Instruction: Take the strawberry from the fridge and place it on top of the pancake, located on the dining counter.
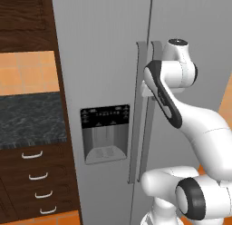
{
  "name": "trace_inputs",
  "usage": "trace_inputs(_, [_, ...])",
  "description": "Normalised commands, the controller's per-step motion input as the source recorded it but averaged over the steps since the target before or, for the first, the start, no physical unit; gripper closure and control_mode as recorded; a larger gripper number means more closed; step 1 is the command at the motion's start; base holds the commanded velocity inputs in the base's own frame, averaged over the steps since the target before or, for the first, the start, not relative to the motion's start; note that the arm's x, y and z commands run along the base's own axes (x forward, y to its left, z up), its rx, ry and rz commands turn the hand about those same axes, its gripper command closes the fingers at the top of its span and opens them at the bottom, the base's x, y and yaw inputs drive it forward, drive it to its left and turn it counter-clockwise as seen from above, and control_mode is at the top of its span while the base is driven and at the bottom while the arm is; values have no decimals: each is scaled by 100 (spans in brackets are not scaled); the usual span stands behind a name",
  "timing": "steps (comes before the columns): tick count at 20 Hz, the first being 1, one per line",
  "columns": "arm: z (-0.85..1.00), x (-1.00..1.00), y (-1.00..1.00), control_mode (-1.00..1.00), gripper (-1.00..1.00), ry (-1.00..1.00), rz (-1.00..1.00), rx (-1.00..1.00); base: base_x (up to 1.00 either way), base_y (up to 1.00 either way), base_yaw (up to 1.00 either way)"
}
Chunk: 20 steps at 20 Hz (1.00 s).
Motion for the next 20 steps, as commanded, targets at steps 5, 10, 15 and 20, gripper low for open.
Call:
trace_inputs(5, [0, -3, 0, 100, -100, 0, 0, 0, -12, 0, 0])
trace_inputs(10, [0, 0, 0, 100, -100, 0, 0, 0, -26, 0, 0])
trace_inputs(15, [0, 0, 0, 100, -100, 0, 0, 0, -60, 9, 0])
trace_inputs(20, [0, 0, 0, 100, -100, 0, 0, 0, -60, 11, 0])
